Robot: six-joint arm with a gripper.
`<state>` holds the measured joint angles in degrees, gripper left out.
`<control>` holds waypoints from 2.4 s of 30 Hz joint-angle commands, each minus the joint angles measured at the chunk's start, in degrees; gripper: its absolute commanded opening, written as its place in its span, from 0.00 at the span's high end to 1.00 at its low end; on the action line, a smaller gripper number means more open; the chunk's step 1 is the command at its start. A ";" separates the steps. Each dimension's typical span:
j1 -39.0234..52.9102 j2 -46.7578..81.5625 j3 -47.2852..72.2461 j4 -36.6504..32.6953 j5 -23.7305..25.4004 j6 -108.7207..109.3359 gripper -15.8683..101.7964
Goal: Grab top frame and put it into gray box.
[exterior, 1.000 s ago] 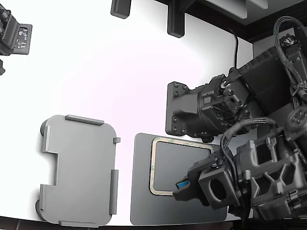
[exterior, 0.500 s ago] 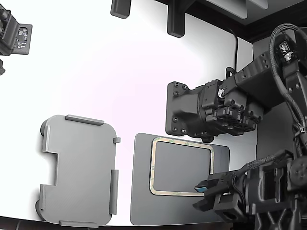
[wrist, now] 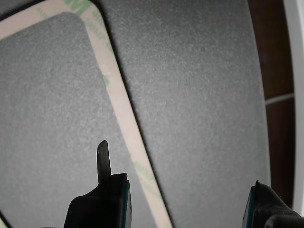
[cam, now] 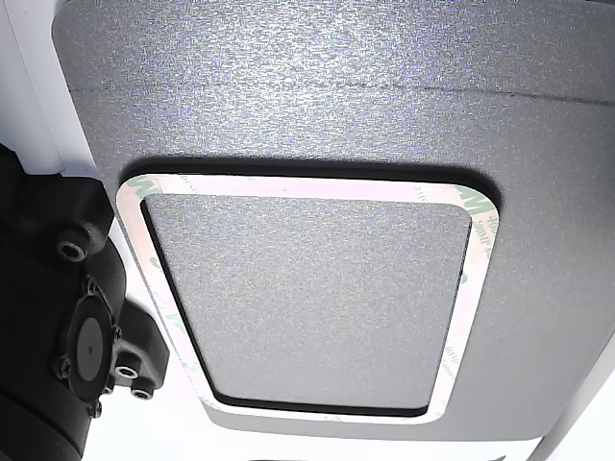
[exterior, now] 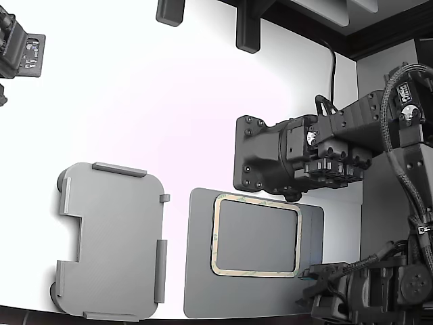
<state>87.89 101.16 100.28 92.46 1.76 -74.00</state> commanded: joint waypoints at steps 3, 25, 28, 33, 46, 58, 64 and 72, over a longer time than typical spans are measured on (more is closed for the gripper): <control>-0.09 0.62 1.05 -1.85 -0.09 -0.88 0.02; 0.00 -1.32 12.39 -13.45 -2.99 -7.82 0.13; 0.00 -1.41 12.57 -13.54 -3.96 -8.00 0.14; 0.00 -0.70 14.59 -14.77 -4.48 -7.47 0.15; 0.00 -0.18 16.17 -15.91 -2.81 -9.49 0.27; -0.09 -3.16 14.24 -15.29 -3.08 -9.58 0.28; -0.09 -3.96 13.54 -14.68 -2.90 -10.28 0.32; -0.09 -3.60 14.68 -15.29 -2.11 -11.51 0.34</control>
<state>88.51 96.33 115.84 77.43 -0.44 -85.34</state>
